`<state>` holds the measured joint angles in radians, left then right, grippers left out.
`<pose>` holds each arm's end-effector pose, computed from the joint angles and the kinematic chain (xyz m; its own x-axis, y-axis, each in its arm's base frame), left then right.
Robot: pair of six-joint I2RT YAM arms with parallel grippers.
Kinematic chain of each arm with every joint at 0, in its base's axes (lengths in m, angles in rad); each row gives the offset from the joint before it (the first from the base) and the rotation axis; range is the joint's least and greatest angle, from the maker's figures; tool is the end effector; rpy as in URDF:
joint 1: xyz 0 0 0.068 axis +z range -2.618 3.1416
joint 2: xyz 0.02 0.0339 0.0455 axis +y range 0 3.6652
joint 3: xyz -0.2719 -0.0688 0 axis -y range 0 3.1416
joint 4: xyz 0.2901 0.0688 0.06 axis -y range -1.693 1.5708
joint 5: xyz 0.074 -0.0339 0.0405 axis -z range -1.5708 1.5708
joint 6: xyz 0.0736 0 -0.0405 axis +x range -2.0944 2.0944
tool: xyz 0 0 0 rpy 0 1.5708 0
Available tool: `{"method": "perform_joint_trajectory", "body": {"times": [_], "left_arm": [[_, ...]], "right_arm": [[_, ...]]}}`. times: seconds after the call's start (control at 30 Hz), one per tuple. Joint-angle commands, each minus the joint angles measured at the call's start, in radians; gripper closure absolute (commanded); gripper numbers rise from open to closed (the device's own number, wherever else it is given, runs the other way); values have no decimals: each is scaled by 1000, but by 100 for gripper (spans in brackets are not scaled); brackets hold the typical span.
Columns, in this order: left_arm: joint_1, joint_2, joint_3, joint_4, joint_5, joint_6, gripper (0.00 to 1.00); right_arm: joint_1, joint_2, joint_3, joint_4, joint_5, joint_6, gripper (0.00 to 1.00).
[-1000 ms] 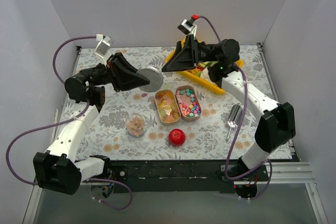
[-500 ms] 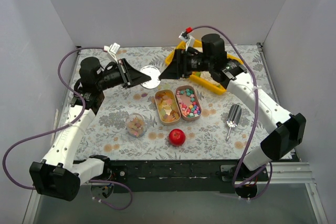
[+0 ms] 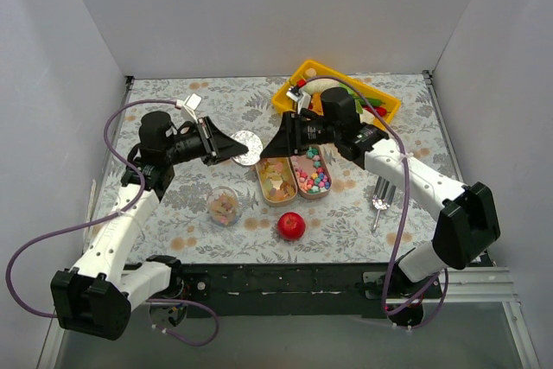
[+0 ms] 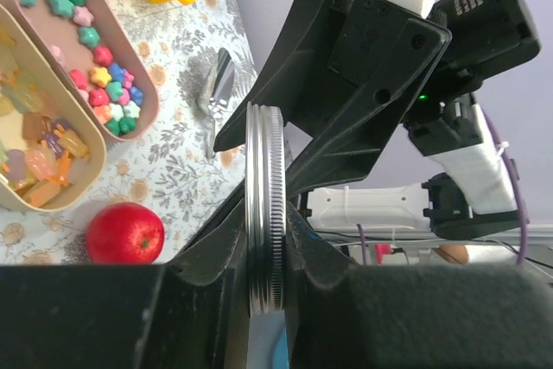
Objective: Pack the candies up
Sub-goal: Pick up the bottle lid at the center of the board.
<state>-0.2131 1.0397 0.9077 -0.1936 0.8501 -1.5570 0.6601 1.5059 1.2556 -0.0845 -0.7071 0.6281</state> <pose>0.2755 -0.1162 0.3300 -0.8396 -0.4934 0.2272 -0.3011 0.0745 -0.9507 0.3033 0.2959 0.3284 -0.7687 -0.0312 -0.6388 -0.6169 0.2999 0.7277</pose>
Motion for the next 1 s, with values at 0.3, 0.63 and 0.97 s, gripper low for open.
{"method": "perform_joint_trajectory", "body": {"times": [0.3,0.63,0.97], "left_arm": [[0,5,-58,276,112,-198,100],[1,-26,-75,111,43,-100,100],[24,-99,-26,-312,-264,87,49]], "right_arm": [[1,-55,-133,496,-29,252,43],[9,-15,-147,522,-43,286,90],[15,56,-197,736,-139,458,99]]}}
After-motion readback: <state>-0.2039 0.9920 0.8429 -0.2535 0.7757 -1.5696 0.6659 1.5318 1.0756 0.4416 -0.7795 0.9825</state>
